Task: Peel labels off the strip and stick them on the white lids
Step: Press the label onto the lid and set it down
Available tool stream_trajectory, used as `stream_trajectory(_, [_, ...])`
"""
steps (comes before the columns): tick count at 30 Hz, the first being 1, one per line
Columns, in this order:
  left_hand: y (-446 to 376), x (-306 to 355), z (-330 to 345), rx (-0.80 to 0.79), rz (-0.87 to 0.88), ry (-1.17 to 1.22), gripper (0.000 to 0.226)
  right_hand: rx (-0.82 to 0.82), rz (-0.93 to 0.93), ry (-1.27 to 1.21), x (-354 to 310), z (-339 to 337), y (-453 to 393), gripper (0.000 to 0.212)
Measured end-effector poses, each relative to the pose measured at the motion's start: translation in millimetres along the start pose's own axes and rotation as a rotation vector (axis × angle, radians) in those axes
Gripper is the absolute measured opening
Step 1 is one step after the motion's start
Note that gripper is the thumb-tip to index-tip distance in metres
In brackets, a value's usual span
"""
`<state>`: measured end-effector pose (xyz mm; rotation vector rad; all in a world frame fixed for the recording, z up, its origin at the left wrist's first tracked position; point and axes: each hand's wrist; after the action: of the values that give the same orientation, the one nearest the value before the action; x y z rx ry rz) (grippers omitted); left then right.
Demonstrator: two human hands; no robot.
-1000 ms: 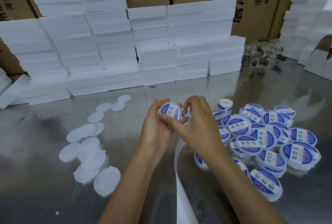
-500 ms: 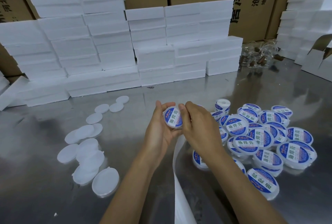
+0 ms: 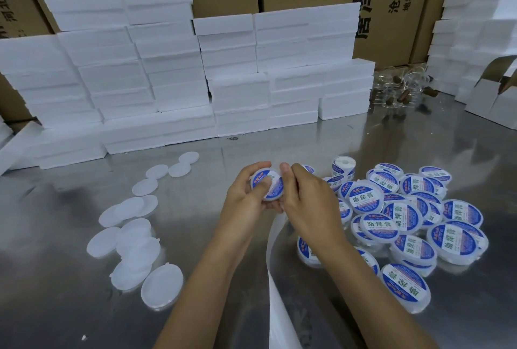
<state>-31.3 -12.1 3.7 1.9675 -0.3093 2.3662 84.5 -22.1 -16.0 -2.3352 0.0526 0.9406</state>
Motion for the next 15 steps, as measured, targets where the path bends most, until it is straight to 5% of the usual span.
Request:
stream_trajectory(3, [-0.7, -4.9, -3.2, 0.171, 0.086, -0.073, 0.014, -0.046, -0.006, 0.057, -4.8, -1.3, 7.6, 0.053])
stream_trajectory(9, [-1.8, -8.4, -7.0, 0.346, 0.1, -0.159, 0.04, -0.186, -0.034, -0.033, -15.1, 6.6, 16.1, 0.052])
stream_trajectory(11, [-2.5, -7.0, -9.2, 0.27, 0.132, -0.202, 0.037, -0.179, 0.013, -0.098, -14.4, 4.4, 13.8, 0.049])
stream_trajectory(13, [-2.0, -5.6, -8.3, 0.066, 0.136, -0.198, 0.024, -0.118, 0.077, -0.116, -9.5, -1.5, 8.3, 0.047])
stream_trajectory(15, [-0.5, -4.8, -5.9, -0.148, 0.09, -0.153, 0.034, -0.042, 0.127, -0.071, 0.5, -13.0, 1.5, 0.046])
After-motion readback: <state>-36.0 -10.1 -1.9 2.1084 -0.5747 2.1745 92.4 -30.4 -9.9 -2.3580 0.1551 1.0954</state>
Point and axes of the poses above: each hand's wrist, its own y-axis away from the middle knuckle, its own z-axis out of the palm, x = y × z
